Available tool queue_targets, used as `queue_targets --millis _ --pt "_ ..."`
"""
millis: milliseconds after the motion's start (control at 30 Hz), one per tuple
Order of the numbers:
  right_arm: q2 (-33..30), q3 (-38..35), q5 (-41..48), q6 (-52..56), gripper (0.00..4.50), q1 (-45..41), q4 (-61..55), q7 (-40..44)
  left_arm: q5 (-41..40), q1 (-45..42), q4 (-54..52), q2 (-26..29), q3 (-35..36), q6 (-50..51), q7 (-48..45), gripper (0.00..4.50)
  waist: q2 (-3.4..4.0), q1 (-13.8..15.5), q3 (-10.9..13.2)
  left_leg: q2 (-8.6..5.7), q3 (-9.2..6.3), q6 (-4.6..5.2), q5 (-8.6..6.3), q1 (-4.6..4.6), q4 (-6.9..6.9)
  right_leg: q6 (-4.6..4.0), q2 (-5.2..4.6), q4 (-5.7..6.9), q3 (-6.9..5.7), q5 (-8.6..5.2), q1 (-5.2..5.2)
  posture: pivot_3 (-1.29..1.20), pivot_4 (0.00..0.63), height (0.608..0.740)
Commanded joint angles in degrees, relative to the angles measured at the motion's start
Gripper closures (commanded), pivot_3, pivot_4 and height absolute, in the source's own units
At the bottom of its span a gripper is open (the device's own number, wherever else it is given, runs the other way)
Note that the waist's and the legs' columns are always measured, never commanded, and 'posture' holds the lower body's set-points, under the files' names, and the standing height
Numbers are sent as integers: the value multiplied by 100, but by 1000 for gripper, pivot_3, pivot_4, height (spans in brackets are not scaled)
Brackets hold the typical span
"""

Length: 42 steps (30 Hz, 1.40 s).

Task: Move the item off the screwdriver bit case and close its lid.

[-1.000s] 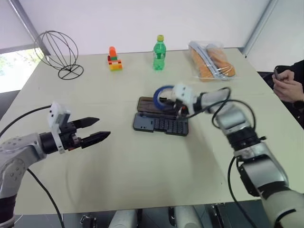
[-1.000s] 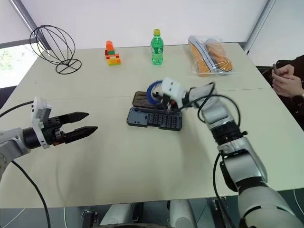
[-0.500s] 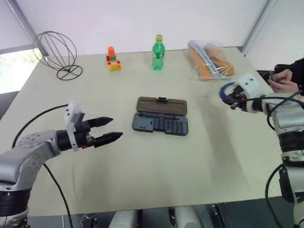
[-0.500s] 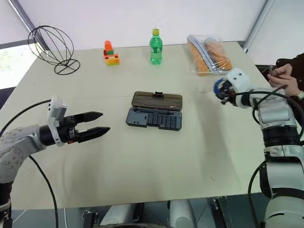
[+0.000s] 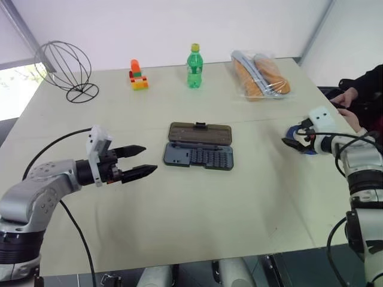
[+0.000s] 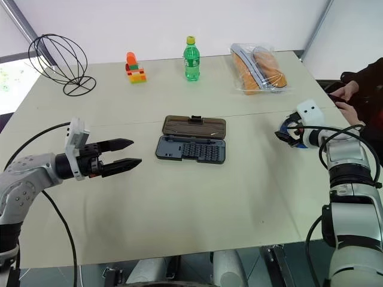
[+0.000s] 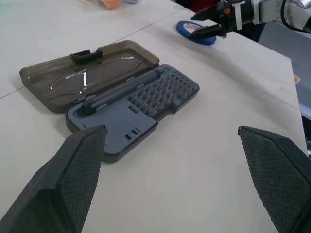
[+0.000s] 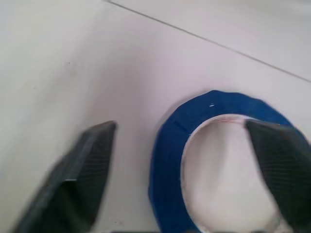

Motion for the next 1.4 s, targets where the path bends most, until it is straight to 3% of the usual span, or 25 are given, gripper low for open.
queue_targets --millis 33,133,267,433,600,767,933,1233,1333,1400 --pt "-347 -223 -4 9 51 -79 -349 -44 11 58 -58 106 225 -97 -29 0 0 0 0 0 0 0 0 0 0 0 0 0 0 0 0 0 150 740" --pt "-500 -645 612 748 51 -287 -1365 293 126 -134 336 129 378 -260 17 0 8 2 4 -1 0 0 0 -1 1 0 -1 0 1 0 -1 0 150 740" --pt "91 -852 2251 2425 51 56 -3994 937 733 -900 1434 119 48 -858 -117 0 4 -31 3 14 -1 0 0 4 2 0 14 4 0 0 0 0 150 740" --pt "676 -531 2377 2777 51 448 -4963 524 1135 -1471 2192 28 -260 -1246 -435 0 -9 39 -5 23 -12 -1 -1 5 4 -2 24 1 -7 2 6 0 150 740" --pt "1268 121 1679 2034 51 45 -3684 189 1080 -1739 2133 35 -504 -1060 -894 0 -11 139 -2 -8 -7 3 -3 -10 19 1 -7 4 -3 4 -3 0 150 740" --pt "1754 590 905 725 51 -1074 -1136 168 827 -1594 1595 418 -560 -485 -1421 0 -9 96 0 -6 -5 2 -2 -9 10 0 -3 7 -3 3 -9 0 150 740" --pt "2198 812 253 -397 51 -1983 1197 72 634 -1269 1084 451 -207 -224 -1159 0 -9 -19 0 -1 -6 -3 1 -8 4 -2 2 6 -2 3 -12 0 150 740" --pt "2489 1162 -606 -957 51 -2400 2588 635 226 -195 71 303 540 73 -416 0 -7 -60 0 -1 -7 -23 12 -5 3 -2 3 8 2 3 -12 0 150 740" --pt "2559 1018 -612 -787 954 -2481 2747 699 111 -28 -110 257 670 121 -203 0 -7 -47 0 1 -11 -15 7 -4 3 -2 7 10 1 3 -11 0 150 740" --pt "2598 962 -636 -618 1895 -2518 2827 735 61 64 -213 219 722 130 -78 0 -8 -43 0 1 -11 -9 3 -2 3 -2 6 12 1 3 -10 0 150 740"
